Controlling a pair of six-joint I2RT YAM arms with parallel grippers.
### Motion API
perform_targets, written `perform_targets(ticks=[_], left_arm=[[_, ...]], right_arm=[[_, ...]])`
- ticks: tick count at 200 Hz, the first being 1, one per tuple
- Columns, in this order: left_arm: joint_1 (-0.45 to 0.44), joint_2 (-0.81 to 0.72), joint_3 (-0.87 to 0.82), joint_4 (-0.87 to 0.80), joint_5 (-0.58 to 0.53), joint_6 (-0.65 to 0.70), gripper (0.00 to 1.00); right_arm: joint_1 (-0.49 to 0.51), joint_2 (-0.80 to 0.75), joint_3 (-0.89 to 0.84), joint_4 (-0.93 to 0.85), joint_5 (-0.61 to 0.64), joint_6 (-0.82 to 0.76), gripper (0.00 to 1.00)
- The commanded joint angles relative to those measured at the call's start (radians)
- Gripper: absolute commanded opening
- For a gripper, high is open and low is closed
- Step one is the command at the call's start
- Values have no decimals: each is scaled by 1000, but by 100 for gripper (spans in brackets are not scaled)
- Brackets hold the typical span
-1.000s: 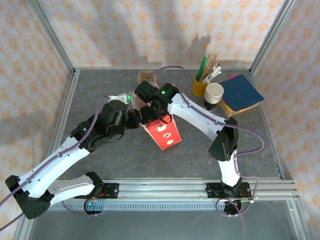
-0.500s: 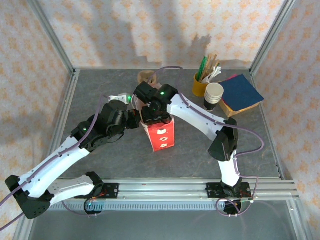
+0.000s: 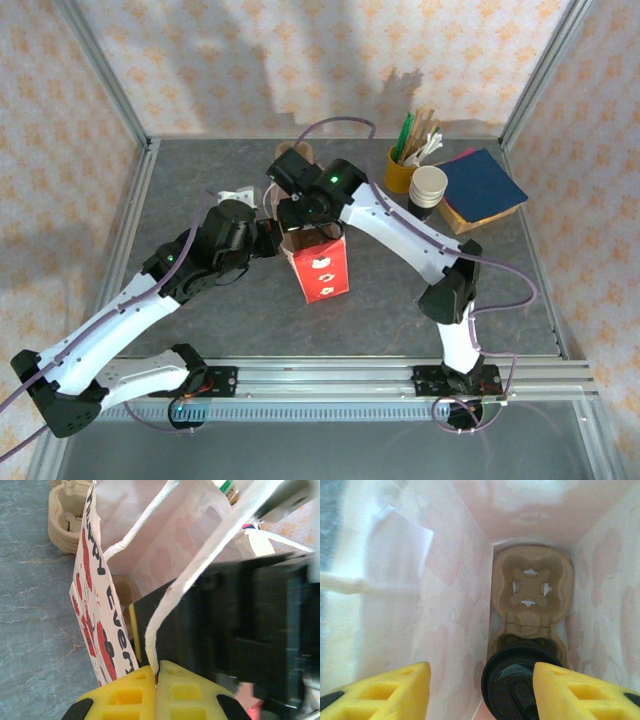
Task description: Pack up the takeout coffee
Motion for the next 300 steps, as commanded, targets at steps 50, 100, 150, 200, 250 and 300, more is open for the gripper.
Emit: perform_targets(ticks=[50,100,150,200,250,300], left_arm=[[-5,11,49,-19,-12,41,0],[-2,22,67,-36,-18,79,0],[16,45,92,-53,6,113,0],[69,43,89,-61,74,194,0],[117,42,93,-89,120,235,0],[120,16,88,-75,118,216,33]], right_arm=[[-38,-229,1,98,91,15,59],[-87,-381,-85,197,145,3,60],[-298,-565,-278,331,76,-5,60],[-471,-626,-369,370,11,-29,60],[-545,-641,-428,414,-30,-57,62],[-641,-617,-500,506,-22,-139,63]])
